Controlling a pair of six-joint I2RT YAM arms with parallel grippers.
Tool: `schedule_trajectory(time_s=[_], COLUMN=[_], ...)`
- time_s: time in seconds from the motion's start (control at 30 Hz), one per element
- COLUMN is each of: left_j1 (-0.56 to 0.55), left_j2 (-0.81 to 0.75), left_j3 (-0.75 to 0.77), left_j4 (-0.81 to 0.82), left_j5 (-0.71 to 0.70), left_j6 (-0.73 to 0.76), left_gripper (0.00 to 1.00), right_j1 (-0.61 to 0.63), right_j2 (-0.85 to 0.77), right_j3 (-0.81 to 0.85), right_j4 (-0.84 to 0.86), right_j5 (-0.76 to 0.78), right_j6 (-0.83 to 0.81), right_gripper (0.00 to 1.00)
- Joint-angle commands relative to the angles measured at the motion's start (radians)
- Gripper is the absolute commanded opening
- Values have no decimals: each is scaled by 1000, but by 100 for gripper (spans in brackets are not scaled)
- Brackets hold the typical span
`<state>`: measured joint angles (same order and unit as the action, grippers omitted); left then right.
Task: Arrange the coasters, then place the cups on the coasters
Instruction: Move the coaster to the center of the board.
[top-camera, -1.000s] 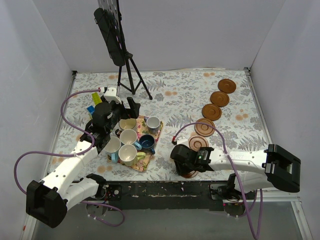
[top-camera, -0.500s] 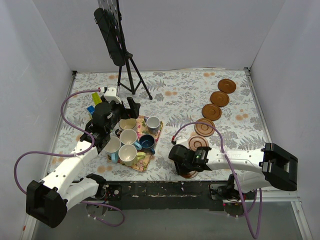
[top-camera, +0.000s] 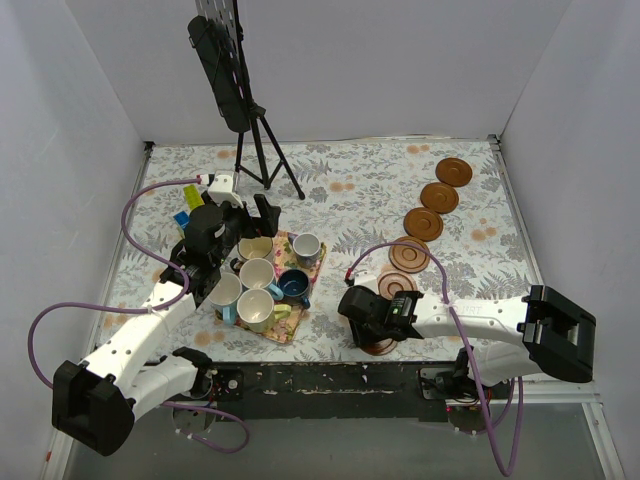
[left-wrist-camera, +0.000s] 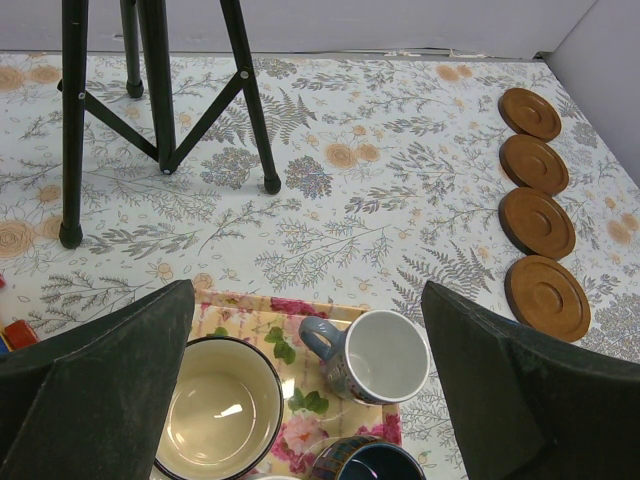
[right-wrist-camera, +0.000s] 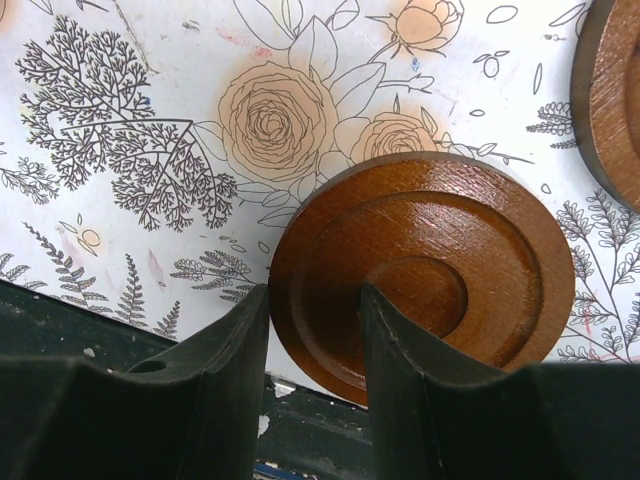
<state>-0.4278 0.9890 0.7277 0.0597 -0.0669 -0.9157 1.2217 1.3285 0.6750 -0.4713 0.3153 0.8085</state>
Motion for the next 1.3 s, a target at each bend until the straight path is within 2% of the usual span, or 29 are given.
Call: schedule_trajectory(time_s=[0.0,1.27], left_j1=[-3,-3], left_j2=[-15,-3], left_j3=[-1,-1], left_j4=[2,2], left_j5=[-7,-7], left_j6=[12,12], left_gripper=[98,98], right_j1=[-16,-57], right_j2=[35,-2], right_j3=[-31,-68], right_j4=[-66,-66], right_j5=[64,84], right_j6=[-9,-20], right_gripper=[43,43])
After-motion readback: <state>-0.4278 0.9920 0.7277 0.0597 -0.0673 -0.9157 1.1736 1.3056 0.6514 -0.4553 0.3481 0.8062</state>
